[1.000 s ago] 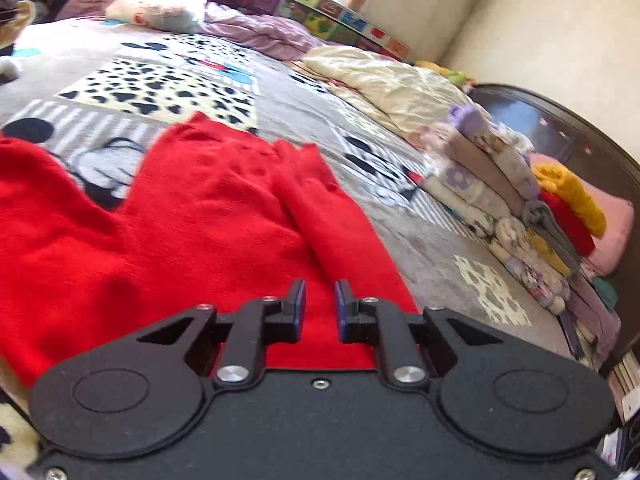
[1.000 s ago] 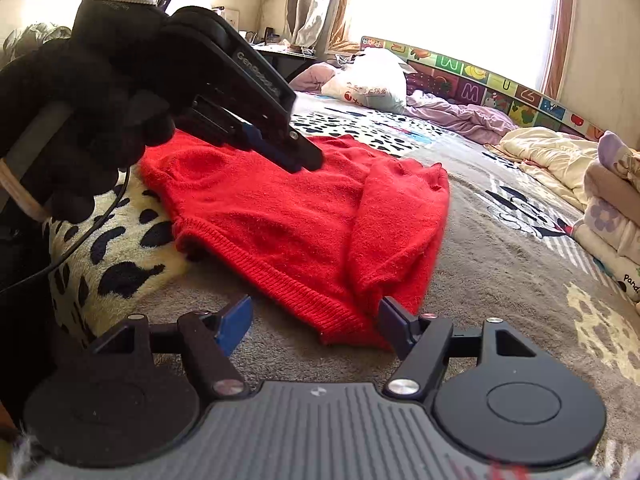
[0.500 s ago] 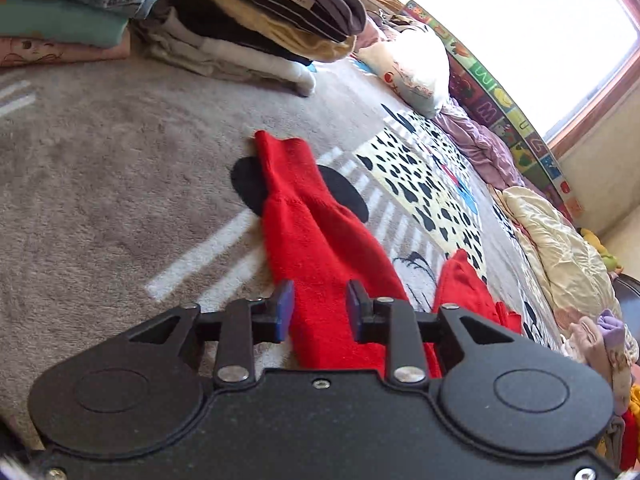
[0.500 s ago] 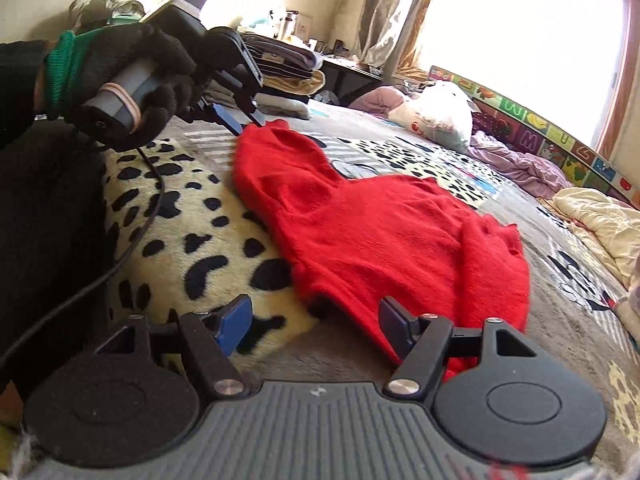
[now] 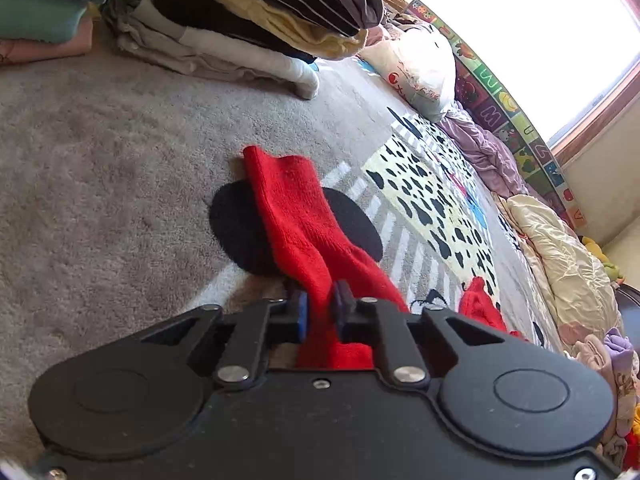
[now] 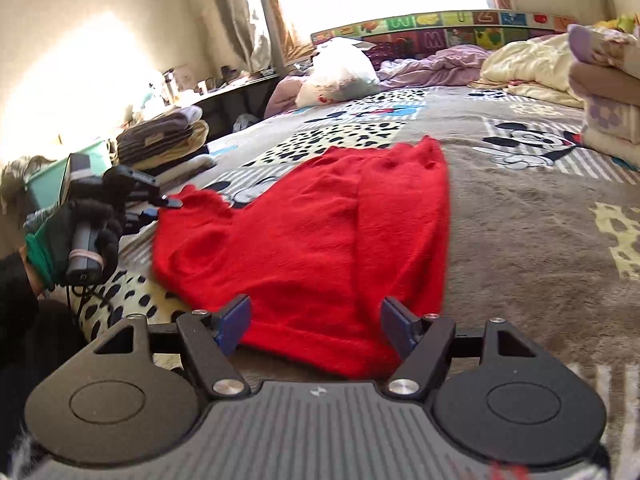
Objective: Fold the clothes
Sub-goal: 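Grasp the other red sleeve with the left gripper and fold it inward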
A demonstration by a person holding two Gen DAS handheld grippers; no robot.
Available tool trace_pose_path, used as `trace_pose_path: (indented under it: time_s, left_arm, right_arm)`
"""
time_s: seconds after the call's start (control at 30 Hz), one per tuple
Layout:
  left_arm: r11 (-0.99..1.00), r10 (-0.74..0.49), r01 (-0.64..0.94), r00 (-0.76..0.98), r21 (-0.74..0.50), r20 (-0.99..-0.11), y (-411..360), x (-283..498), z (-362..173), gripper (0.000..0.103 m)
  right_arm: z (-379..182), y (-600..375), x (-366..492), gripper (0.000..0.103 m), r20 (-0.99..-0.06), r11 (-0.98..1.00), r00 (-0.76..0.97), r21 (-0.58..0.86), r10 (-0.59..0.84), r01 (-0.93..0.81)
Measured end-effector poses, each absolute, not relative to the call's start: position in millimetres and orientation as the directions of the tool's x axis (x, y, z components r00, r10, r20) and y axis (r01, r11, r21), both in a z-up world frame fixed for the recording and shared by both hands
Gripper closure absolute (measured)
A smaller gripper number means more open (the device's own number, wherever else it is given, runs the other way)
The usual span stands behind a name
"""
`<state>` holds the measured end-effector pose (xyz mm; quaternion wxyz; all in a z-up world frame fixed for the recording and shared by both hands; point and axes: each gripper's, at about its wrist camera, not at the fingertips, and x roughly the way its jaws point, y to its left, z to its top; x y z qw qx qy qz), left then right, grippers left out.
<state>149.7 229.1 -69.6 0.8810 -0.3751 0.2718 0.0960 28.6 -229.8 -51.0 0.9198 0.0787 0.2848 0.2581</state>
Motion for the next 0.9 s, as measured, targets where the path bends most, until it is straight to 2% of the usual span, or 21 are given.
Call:
trace_pose_path:
  time_s: [0.07, 0.2, 0.27, 0.47, 0.6, 0.8, 0.87, 0.9]
  left_arm:
    - [0.728, -0.029, -0.340, 0.852, -0.596, -0.523, 220.4, 145.6, -59.7, 0.099]
    - [0.795, -0.017, -0.271, 0.884, -0.542, -0.466, 186.1, 139.3, -32.4, 0.099]
    - [0.837, -0.009, -0.232, 0.899, -0.495, -0.437, 160.5, 138.8, -15.9, 0.099]
    - [0.959, -0.003, -0.095, 0.939, -0.269, -0.344, 62.3, 142.7, 25.3, 0.099]
    - [0.995, -0.056, 0.030, 0.949, -0.090, -0.309, -18.0, 146.4, 31.9, 0.099]
    - [0.969, -0.155, 0.208, 0.932, 0.134, -0.327, -136.3, 142.4, 4.8, 0.099]
    - [0.926, -0.207, 0.308, 0.898, 0.218, -0.387, -174.1, 139.2, -19.6, 0.099]
    - [0.884, -0.263, 0.404, 0.845, 0.234, -0.465, -187.7, 137.6, -35.2, 0.099]
  right_arm:
    - [-54.6, -257.6, 39.0, 0.031, -0.478, 0.846, 0.701, 0.361, 0.530, -0.393]
    - [-82.6, -310.0, 65.5, 0.030, -0.441, 0.745, 0.686, 0.629, 0.579, -0.224]
    - [-95.2, -318.9, 71.8, 0.029, -0.417, 0.695, 0.696, 0.700, 0.585, -0.165]
    - [-110.6, -323.9, 76.5, 0.029, -0.337, 0.589, 0.703, 0.795, 0.627, -0.145]
    - [-115.6, -336.5, 77.9, 0.029, -0.275, 0.514, 0.725, 0.849, 0.631, -0.125]
    - [-129.0, -368.5, 79.1, 0.029, -0.174, 0.364, 0.797, 0.929, 0.578, -0.061]
    - [-135.0, -379.4, 78.6, 0.030, -0.153, 0.319, 0.825, 0.947, 0.543, -0.035]
    - [-137.9, -383.9, 79.0, 0.030, -0.148, 0.303, 0.836, 0.953, 0.528, -0.023]
